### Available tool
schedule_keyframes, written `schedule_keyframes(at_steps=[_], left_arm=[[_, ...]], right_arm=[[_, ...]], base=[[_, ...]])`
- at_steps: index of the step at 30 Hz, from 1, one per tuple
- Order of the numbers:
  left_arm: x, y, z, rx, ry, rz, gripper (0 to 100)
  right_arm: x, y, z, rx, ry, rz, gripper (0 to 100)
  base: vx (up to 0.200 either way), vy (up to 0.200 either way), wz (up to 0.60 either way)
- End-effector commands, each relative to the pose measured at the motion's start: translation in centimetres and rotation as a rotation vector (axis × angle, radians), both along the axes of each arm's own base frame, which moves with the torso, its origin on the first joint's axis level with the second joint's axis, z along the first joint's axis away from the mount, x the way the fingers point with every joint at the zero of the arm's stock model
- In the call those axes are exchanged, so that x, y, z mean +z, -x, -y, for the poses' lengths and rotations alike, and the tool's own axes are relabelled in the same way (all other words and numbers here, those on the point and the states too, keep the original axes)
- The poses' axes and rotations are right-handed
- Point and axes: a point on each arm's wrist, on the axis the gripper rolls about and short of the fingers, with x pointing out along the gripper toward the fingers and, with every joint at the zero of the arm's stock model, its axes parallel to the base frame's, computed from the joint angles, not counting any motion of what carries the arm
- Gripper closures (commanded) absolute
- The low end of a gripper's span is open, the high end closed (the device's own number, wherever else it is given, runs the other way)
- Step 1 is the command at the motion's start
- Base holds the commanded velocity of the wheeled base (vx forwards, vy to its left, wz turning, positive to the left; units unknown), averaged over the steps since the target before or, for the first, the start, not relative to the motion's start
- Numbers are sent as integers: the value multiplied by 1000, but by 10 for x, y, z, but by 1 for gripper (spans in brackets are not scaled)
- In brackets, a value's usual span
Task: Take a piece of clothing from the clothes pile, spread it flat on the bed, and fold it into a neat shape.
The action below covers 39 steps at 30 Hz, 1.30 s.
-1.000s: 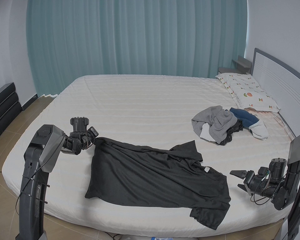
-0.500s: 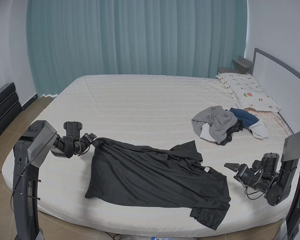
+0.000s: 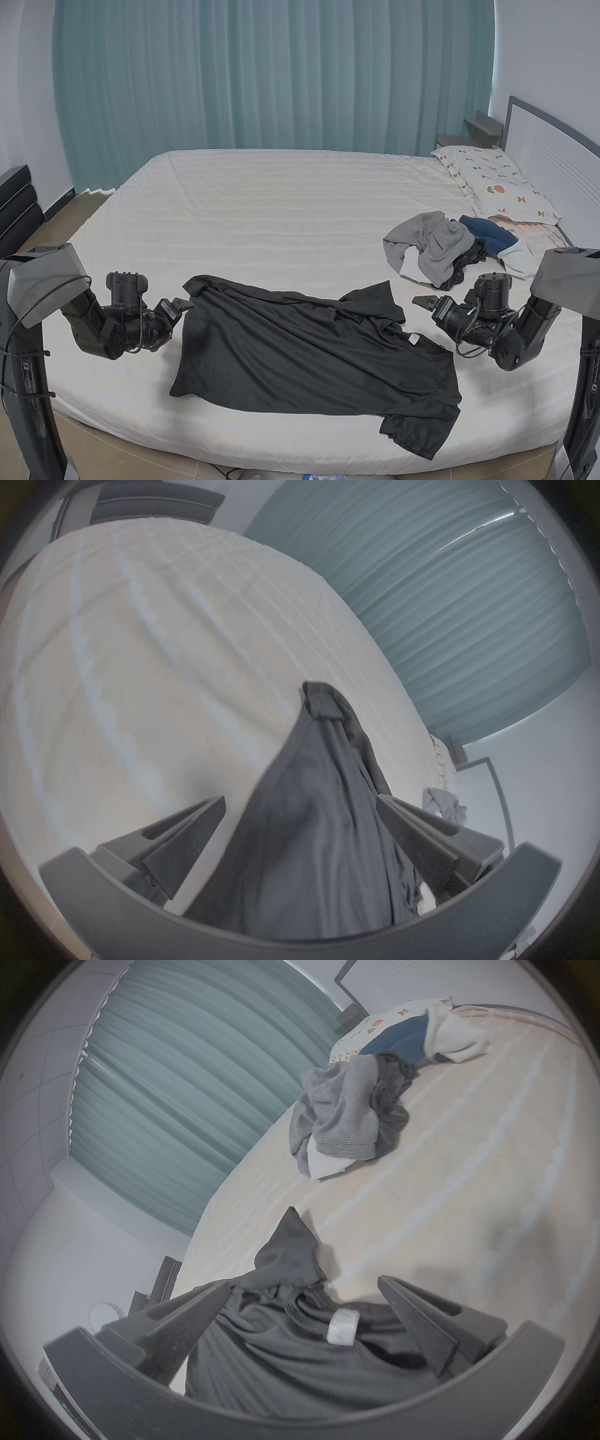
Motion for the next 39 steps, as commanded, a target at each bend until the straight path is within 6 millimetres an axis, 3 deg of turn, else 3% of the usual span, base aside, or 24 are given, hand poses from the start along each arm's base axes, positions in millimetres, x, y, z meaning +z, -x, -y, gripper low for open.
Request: schedule_keyframes(at_steps=[1, 5, 8, 20, 21, 31, 39], left_arm=[[6, 36, 25, -59, 102, 26, 0], [2, 36, 29, -67, 101, 32, 0], [2, 37, 28, -66, 104, 40, 0], [2, 37, 28, -59, 114, 40, 0], [2, 37, 29, -61, 114, 40, 0], [2, 37, 29, -62, 113, 39, 0], [2, 37, 29, -58, 110, 39, 0]], right_arm=[[-29, -48, -29, 43, 63, -68, 0], [-36, -64, -36, 52, 70, -74, 0], [-57, -85, -45, 42, 106, -85, 0], [-71, -123, -55, 12, 121, -81, 0], [-69, -126, -55, 5, 122, -70, 100], [-48, -144, -55, -33, 105, 33, 100], [-27, -172, -47, -143, 109, 171, 100]], base=[[0, 0, 0], [0, 0, 0], [0, 0, 0], [0, 0, 0], [0, 0, 0], [0, 0, 0], [0, 0, 0]])
